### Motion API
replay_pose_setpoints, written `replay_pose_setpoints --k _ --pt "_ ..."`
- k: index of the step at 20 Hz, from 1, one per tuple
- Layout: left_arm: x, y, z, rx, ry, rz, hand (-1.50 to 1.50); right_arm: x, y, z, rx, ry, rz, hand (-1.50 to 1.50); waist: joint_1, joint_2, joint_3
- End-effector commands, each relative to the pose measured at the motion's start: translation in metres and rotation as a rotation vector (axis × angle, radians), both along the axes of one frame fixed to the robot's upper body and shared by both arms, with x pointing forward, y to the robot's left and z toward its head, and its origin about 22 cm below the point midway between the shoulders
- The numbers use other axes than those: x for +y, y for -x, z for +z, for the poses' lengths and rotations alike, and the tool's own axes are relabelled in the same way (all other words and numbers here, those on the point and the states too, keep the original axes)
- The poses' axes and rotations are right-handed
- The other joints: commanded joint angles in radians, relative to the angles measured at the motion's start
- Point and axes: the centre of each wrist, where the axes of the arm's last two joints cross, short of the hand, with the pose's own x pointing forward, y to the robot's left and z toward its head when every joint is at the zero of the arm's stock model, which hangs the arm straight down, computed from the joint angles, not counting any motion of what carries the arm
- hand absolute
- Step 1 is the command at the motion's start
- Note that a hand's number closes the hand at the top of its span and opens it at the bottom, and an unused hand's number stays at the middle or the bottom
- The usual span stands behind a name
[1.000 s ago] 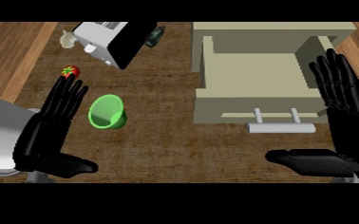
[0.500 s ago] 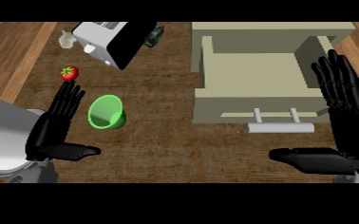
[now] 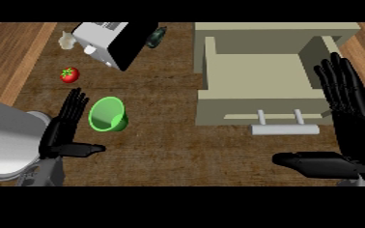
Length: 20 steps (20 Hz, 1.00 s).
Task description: Pick up the cup, place it into the drawer and close the drawer
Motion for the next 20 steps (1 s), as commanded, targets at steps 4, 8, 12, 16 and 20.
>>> replay_pose_setpoints --k 4,8,12,16,20 --pt "0.033 0.018 -0.032 -0.008 0.033 0.024 -1.5 0.007 0.007 -0.011 -0.013 0.006 0.007 -1.5 -0.006 0.002 -0.001" --pt "0.027 0.0 -0.033 -0.031 0.035 0.036 -1.5 0.0 0.015 0.007 -0.008 -0.021 0.036 -1.5 -0.019 0.005 -0.002" --pt "-0.006 0.008 -0.054 -0.049 0.026 0.033 -1.5 -0.008 -0.016 0.004 0.022 0.009 0.015 -1.5 -0.009 0.006 -0.002" --pt "0.003 -0.002 -0.045 -0.039 0.008 0.01 -1.5 0.005 -0.005 -0.016 -0.019 0.005 0.023 -1.5 -0.012 0.006 -0.001" --pt "0.009 0.003 -0.047 -0.066 0.019 0.003 -1.5 0.009 -0.004 -0.006 -0.007 0.001 0.053 -1.5 -0.02 0.009 -0.003"
